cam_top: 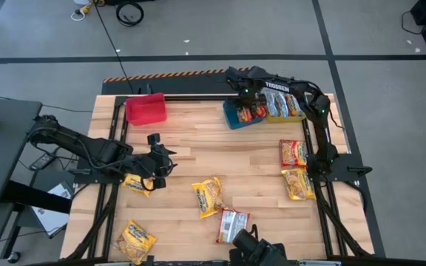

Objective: Sort Maruchan noodles
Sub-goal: Put the red noodle pack into the blue bin

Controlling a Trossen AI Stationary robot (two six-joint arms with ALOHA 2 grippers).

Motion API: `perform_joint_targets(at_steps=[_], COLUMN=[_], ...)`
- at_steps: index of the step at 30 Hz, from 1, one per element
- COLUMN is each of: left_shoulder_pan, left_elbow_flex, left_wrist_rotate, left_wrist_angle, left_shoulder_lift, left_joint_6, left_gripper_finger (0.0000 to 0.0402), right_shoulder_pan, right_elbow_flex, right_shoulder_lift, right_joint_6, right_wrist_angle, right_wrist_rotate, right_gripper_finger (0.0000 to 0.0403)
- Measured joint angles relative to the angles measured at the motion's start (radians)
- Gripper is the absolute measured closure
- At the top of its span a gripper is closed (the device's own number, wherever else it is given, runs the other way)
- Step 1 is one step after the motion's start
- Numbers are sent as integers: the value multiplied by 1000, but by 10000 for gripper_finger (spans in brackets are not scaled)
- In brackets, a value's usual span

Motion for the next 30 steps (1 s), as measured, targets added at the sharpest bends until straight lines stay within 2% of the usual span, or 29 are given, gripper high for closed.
perform_joint_targets(at_steps=[10,14,19,24,30], left_shoulder_pan=[8,8,8,8,8], left_elbow_flex=[0,0,0,0,0], left_wrist_rotate=[-1,-1,-1,-1,-1], left_wrist_angle=[2,19,24,24,24], left_shoulder_lift=[0,0,0,0,0], left_joint_6=[8,8,5,1,0], left_gripper_finger=[212,212,212,212,212], right_shoulder_pan=[16,23,14,-4,-35], right_elbow_flex=[-6,-5,-5,-5,-5], right_shoulder_lift=[0,0,0,0,0], right_joint_6=[223,234,183,137,73], right_wrist_angle=[245,292,179,36,-55], right_wrist_rotate=[-41,-26,8,114,148], right_gripper_finger=[262,262,262,261,260])
